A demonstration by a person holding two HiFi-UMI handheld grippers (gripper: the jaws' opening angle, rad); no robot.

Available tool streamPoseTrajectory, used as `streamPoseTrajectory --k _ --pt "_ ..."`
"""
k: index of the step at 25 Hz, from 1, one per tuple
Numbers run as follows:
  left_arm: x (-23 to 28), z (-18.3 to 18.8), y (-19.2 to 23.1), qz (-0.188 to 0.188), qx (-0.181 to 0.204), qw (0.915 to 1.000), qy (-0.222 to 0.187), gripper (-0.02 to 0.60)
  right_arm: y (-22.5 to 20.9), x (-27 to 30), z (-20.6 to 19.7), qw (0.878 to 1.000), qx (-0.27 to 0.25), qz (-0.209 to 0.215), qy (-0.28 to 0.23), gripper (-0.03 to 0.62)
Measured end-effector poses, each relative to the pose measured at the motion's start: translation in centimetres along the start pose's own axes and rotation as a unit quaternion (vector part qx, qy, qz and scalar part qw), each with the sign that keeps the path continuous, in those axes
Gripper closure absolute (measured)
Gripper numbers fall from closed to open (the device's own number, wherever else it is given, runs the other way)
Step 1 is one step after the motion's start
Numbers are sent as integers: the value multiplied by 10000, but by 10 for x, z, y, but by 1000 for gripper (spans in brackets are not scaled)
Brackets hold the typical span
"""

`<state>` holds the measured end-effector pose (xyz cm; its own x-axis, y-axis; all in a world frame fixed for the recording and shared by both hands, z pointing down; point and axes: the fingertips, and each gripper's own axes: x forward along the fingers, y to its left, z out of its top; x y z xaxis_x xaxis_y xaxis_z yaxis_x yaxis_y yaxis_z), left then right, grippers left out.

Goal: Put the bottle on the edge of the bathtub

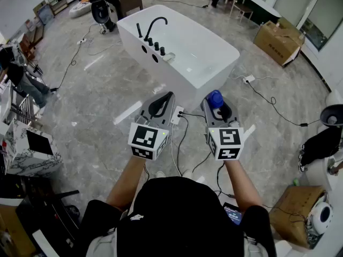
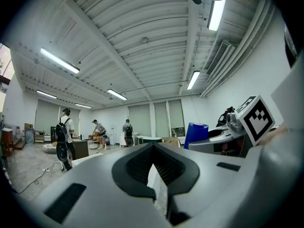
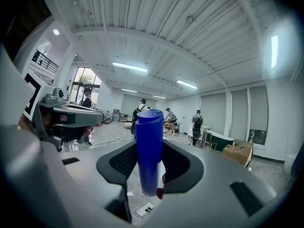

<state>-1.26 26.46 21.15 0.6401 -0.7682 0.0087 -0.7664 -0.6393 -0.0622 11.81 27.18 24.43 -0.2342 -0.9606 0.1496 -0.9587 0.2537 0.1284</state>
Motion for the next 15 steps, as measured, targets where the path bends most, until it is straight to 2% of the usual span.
streamPoseTrajectory --k 9,15 --pt "2 -8 -7 12 1 10000 89 571 -4 -5 -1 9991 360 128 -193 430" --pt "10 -10 -16 74 -95 9999 119 571 -14 -5 -7 9992 310 180 -181 430"
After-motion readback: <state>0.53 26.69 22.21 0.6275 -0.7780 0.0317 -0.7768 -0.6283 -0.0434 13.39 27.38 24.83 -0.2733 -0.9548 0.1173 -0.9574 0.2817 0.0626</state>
